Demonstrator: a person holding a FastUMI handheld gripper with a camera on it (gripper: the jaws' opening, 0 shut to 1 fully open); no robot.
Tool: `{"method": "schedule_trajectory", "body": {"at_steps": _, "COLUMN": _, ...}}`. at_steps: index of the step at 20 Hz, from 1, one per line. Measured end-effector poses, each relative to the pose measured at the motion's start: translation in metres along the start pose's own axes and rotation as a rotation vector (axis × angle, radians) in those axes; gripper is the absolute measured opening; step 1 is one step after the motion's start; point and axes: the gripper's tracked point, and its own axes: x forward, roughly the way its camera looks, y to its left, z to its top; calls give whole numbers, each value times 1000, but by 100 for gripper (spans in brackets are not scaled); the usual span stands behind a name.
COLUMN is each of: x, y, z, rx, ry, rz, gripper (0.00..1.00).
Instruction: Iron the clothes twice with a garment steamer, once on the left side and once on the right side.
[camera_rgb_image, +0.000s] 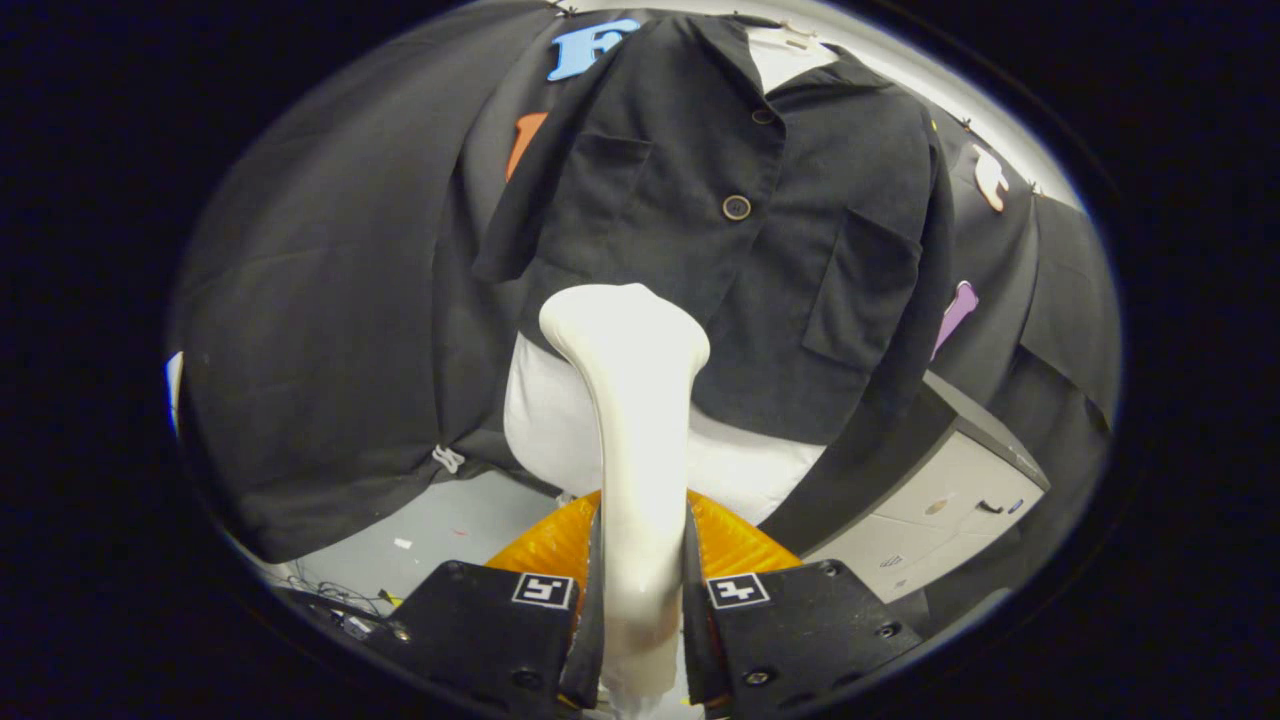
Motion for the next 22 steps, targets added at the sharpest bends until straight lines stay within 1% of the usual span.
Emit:
{"method": "schedule_trajectory", "body": {"at_steps": 6, "x": -21, "y": -1, "z": -44, "rx": -37, "ry": 69, "rz": 34, "gripper": 35}}
{"method": "schedule_trajectory", "body": {"at_steps": 8, "x": -30, "y": -9, "z": -60, "rx": -49, "ry": 93, "rz": 42, "gripper": 35}}
{"method": "schedule_trajectory", "body": {"at_steps": 11, "x": -49, "y": -31, "z": -71, "rx": -31, "ry": 106, "rz": 44, "gripper": 35}}
{"method": "schedule_trajectory", "body": {"at_steps": 16, "x": -84, "y": -98, "z": -72, "rx": 59, "ry": 92, "rz": 26, "gripper": 35}}
{"method": "schedule_trajectory", "body": {"at_steps": 17, "x": -100, "y": -112, "z": -73, "rx": 80, "ry": 94, "rz": 21, "gripper": 35}}
{"method": "schedule_trajectory", "body": {"at_steps": 22, "x": -147, "y": -201, "z": -66, "rx": 181, "ry": 59, "rz": -29, "gripper": 35}}
